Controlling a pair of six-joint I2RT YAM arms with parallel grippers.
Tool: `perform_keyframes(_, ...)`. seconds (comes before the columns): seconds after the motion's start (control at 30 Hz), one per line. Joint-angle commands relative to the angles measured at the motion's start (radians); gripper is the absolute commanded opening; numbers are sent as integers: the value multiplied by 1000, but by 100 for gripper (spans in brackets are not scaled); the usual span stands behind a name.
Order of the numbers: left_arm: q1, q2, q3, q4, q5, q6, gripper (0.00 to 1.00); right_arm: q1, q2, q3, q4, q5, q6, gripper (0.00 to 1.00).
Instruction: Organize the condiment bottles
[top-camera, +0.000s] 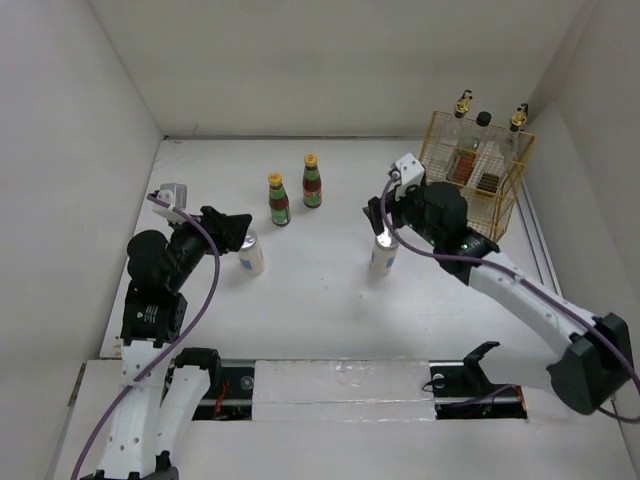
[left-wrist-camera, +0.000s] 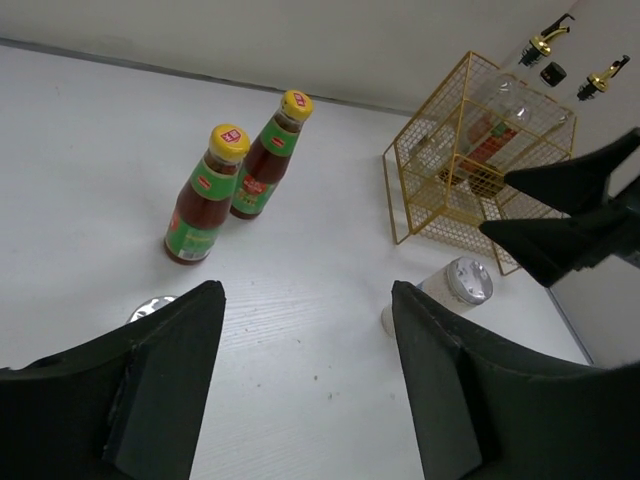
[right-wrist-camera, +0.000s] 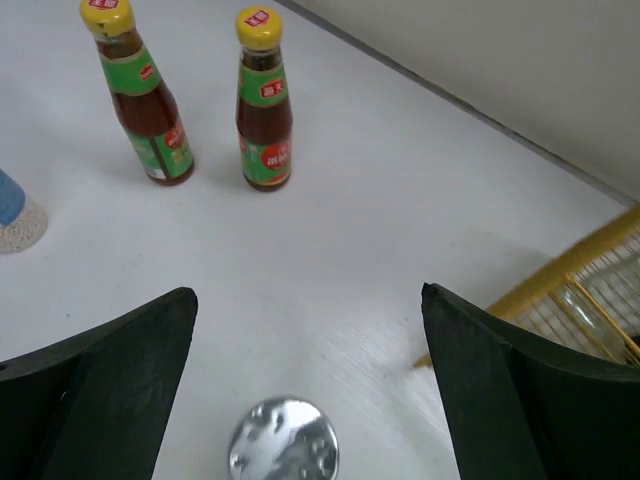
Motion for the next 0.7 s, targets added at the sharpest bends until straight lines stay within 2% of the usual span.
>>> perform_keyframes(0.0, -3, 2, -6, 46, 22, 5, 64, 43, -155, -70, -51, 178, 27, 100)
perform_keyframes(0.17, -3, 11, -6, 46, 13, 5, 70, 131, -279, -150, -206, 310, 78, 100)
perform_keyframes(0.37, -3, 21, -6, 56, 27, -5, 71, 152, -244, -178, -272, 271, 102, 100)
perform_keyframes(0.67, 6, 22, -15, 56, 36, -5, 71, 128, -151, -202, -134, 213, 103, 100)
